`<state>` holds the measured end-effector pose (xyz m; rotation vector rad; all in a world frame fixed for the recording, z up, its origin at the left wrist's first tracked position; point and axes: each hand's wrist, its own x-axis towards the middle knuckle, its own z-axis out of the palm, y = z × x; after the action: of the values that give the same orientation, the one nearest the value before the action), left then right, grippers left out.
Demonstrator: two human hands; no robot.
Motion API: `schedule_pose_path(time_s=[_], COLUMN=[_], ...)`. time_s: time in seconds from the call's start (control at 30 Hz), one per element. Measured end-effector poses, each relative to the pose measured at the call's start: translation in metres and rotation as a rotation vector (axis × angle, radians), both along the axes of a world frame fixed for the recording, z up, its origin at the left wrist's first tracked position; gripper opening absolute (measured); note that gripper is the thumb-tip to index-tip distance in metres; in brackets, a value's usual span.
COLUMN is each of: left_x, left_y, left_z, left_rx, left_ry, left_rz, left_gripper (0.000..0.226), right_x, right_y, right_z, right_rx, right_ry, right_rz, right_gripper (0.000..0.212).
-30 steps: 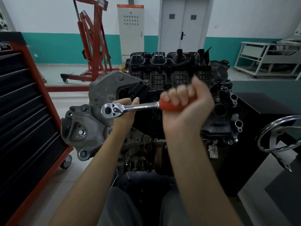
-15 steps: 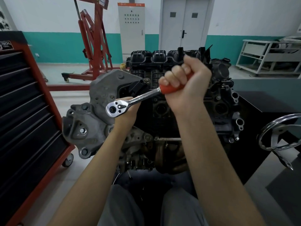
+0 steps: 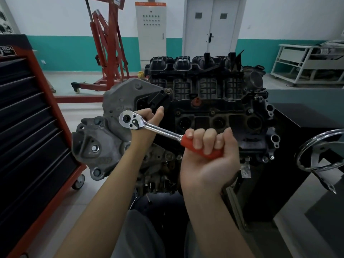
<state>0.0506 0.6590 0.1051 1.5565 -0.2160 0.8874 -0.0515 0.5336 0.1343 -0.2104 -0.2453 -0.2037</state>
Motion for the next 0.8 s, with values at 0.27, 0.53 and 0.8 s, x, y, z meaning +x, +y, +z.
schedule_pose_path(time_s=[0.27,0.53,0.8], left_x=[0.008,0.003,0.0], left_y=[0.001,0.002,0.003], left_z=[-0.01,-0.004,-0.001], left_rx=[-0.093,-0.09,-0.006], left_ry=[0.133,0.07,0.002], left_rz=[0.016,-0.01,-0.046], left_gripper=[0.041,0.044,0.05], right_x=[0.065,0.04,0.007], right_y=[-0.016,-0.006,-0.002], right_z=[0.076,0.053,0.003], right_rx=[-0.351,-0.221,-0.074], right_ry=[-0.064,-0.035,-0.08], right_rz=[0.143,0.04,-0.027], right_gripper=[0.042,0.039,0.042])
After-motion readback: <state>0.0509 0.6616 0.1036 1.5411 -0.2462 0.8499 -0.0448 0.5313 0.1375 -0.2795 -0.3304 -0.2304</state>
